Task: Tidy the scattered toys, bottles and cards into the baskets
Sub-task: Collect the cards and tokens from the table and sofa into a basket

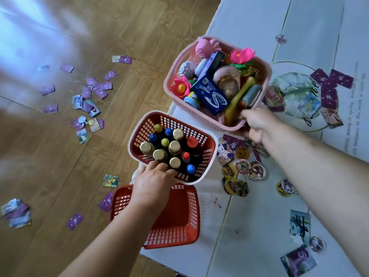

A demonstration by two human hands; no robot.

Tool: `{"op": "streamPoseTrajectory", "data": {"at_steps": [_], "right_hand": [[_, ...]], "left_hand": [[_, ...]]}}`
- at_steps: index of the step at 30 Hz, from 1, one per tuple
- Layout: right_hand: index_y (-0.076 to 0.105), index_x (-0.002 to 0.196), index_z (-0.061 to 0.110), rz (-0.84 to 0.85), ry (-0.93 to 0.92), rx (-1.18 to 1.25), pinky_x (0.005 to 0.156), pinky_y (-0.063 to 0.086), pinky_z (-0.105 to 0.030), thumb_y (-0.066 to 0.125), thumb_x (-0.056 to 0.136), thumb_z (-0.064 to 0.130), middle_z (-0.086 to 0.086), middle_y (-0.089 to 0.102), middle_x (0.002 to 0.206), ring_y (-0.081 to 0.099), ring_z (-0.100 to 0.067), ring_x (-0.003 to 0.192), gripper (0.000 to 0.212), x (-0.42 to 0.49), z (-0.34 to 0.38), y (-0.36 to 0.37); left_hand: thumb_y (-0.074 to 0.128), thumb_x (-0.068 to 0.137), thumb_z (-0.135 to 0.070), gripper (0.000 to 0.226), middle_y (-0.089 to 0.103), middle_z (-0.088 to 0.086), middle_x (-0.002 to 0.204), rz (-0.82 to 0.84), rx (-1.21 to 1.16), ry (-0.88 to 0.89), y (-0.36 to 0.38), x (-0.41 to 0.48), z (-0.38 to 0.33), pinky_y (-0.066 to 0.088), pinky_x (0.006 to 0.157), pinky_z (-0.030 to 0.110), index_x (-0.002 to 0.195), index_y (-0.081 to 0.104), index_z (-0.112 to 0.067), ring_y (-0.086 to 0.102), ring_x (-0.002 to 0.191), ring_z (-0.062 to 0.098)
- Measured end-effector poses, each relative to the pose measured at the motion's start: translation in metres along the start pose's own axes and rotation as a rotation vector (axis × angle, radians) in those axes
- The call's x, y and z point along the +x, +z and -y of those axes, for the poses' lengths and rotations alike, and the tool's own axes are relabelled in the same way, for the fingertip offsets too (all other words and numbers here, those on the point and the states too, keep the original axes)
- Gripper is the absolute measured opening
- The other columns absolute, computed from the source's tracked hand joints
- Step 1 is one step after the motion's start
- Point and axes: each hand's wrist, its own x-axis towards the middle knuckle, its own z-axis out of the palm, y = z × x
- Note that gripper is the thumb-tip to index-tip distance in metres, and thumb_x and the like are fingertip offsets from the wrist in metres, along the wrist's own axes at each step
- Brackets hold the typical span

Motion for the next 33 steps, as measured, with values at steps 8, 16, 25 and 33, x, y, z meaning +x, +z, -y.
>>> {"op": "streamPoseTrajectory", "data": {"at_steps": [8, 16, 25, 33], "right_hand": [[0.053, 0.104, 0.009, 0.001, -0.015, -0.055, 0.050, 0.058, -0.038, 0.047, 0.091, -0.003, -0.021, 0.062, 0.101, 0.064, -0.028, 0.075, 0.018, 0.018, -0.009, 0.028], [0.056, 0.110, 0.024, -0.140, -0.168, -0.921, 0.079, 0.045, -0.032, 0.044, 0.089, 0.041, -0.007, 0.059, 0.109, 0.053, -0.030, 0.102, 0.029, 0.008, -0.066, -0.016], [0.008, 0.149, 0.049, 0.169, -0.333, -1.417, 0.117, 0.010, -0.053, 0.051, 0.089, 0.038, 0.002, -0.016, 0.161, -0.014, -0.034, 0.146, 0.075, -0.040, -0.162, -0.056], [0.050, 0.137, 0.033, 0.203, -0.314, -1.208, 0.114, 0.023, -0.038, 0.051, 0.092, 0.025, -0.002, 0.023, 0.158, 0.021, -0.027, 0.142, 0.045, -0.087, -0.179, -0.133]], "left_hand": [[0.053, 0.066, -0.001, 0.045, 0.073, 0.004, 0.099, -0.028, -0.097, -0.007, -0.003, -0.007, -0.004, 0.056, 0.081, 0.038, 0.103, 0.075, -0.012, 0.065, 0.102, 0.030], [0.059, 0.080, 0.007, 0.040, 0.071, 0.002, 0.106, -0.046, -0.193, -0.091, -0.024, -0.016, -0.033, 0.051, 0.087, 0.039, 0.109, 0.072, -0.017, 0.057, 0.111, 0.026], [0.050, 0.084, -0.008, 0.027, 0.072, 0.000, 0.090, -0.092, -0.240, 0.130, -0.025, -0.006, -0.090, 0.056, 0.069, 0.034, 0.095, 0.072, -0.016, 0.063, 0.087, 0.023], [0.046, 0.081, -0.013, 0.034, 0.070, 0.004, 0.101, 0.042, -0.208, 0.202, -0.007, -0.003, -0.150, 0.057, 0.074, 0.037, 0.105, 0.070, -0.016, 0.065, 0.094, 0.028]]}}
